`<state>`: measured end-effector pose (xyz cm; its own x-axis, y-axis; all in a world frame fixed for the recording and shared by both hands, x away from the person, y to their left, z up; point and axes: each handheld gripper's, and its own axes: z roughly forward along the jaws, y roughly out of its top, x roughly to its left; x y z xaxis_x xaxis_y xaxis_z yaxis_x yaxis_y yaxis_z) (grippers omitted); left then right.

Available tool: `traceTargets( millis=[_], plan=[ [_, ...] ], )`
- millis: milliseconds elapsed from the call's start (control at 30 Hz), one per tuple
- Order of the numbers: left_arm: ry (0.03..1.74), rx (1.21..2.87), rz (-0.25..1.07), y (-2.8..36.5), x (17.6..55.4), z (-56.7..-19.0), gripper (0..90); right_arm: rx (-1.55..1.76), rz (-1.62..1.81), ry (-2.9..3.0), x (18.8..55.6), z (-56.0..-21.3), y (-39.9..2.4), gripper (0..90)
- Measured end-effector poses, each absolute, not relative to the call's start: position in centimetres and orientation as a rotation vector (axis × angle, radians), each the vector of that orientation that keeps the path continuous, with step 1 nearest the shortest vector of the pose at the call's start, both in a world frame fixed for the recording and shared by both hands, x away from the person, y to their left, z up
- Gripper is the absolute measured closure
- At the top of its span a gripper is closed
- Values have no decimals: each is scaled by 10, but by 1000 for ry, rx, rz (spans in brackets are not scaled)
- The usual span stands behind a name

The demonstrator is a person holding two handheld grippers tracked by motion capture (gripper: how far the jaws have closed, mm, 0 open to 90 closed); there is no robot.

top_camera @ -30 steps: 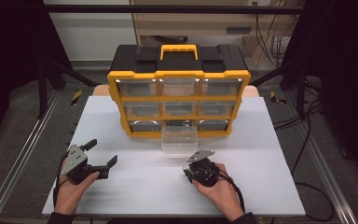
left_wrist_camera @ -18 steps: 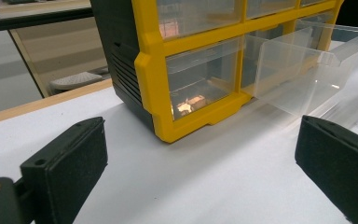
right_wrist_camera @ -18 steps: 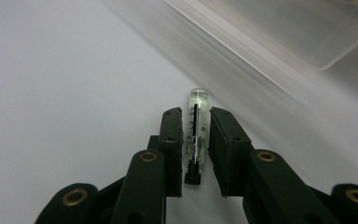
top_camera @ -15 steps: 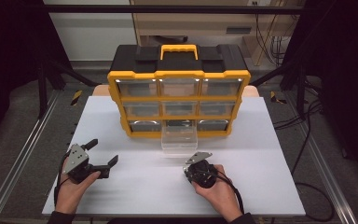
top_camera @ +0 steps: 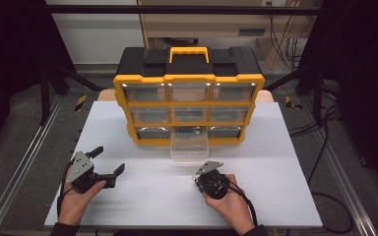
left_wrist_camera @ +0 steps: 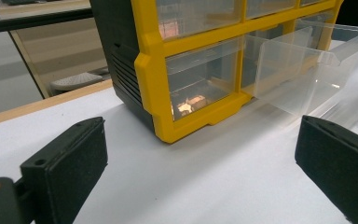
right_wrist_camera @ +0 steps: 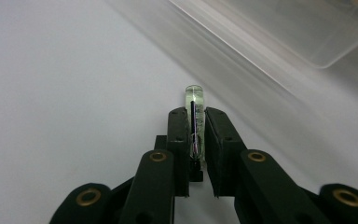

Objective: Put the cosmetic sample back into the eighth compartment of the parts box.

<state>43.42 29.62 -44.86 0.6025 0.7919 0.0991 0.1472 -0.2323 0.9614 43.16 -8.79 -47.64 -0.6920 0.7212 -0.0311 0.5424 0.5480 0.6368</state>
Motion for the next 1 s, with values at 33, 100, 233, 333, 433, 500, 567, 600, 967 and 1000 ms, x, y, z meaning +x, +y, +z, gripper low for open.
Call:
traceTargets(
  millis=[33,100,233,333,433,500,567,600,967,1000],
  plan=[
    [775,1729,730,296,434,-449,23,1048,880,2497,432,-476,-88,808],
    [775,1729,730,296,434,-449,22,1049,878,2496,431,-476,-88,809],
    [775,1729,730,296,434,-449,22,1054,879,2494,431,-476,-88,809],
    [775,1729,730,296,434,-449,22,1055,877,2493,431,-476,-88,809],
    [775,1730,730,296,434,-449,23,1059,877,2491,431,-476,-88,809],
    [775,1730,730,296,434,-449,22,1061,874,2489,431,-476,-88,809],
    [774,1730,730,296,434,-449,23,1065,874,2489,431,-476,-88,809],
    [774,1729,729,296,434,-449,23,1068,876,2487,431,-476,-88,810],
    [773,1731,730,296,434,-449,23,1090,915,2458,431,-473,-91,810],
    [773,1730,729,296,434,-449,23,1094,923,2455,429,-471,-93,810]
  ],
)
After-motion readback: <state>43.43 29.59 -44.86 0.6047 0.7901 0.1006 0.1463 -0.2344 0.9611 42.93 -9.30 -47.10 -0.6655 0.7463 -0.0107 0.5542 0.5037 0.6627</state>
